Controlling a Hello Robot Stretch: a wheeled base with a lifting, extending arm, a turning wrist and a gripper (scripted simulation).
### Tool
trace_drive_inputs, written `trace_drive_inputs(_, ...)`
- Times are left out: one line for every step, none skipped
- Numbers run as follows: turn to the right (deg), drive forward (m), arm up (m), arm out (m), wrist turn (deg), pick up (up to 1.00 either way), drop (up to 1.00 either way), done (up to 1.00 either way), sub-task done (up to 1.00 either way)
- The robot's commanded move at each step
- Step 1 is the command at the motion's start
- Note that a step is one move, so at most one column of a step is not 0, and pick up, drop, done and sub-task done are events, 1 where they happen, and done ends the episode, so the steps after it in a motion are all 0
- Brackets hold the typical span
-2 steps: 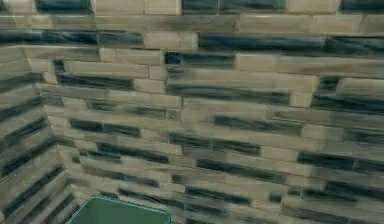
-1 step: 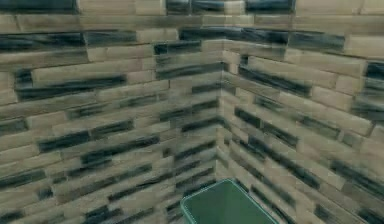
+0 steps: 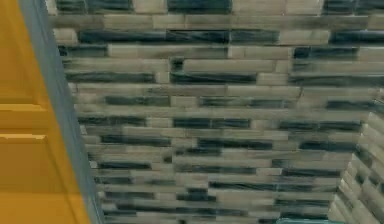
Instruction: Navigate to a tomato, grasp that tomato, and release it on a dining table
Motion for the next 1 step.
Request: trace_drive_inputs(45.0, 0.00, 0.00, 0.00, 0.0, 0.00, 0.00, 0.00, 0.00)
